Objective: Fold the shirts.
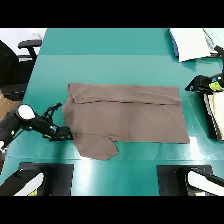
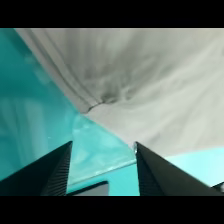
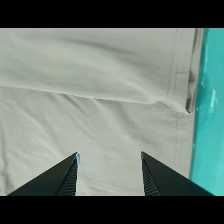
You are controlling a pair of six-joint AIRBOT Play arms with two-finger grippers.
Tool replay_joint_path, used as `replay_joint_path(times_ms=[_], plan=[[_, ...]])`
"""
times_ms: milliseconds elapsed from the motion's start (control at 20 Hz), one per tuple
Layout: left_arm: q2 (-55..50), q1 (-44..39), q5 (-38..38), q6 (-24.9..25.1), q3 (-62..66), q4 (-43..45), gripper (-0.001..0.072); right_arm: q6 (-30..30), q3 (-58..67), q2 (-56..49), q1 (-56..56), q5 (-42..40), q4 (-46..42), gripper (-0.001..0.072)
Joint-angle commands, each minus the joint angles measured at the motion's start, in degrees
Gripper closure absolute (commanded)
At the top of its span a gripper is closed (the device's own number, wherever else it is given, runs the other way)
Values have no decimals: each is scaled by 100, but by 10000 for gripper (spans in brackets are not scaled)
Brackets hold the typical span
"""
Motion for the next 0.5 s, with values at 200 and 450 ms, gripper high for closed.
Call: replay_joint_path(times_ms=[200, 450], plan=[[118, -118, 1034, 505, -780, -1394, 237, 7, -2, 24, 7, -4, 129, 261], [118, -638, 933, 492, -734, -1384, 683, 2, -4, 24, -87, 304, 74, 261]])
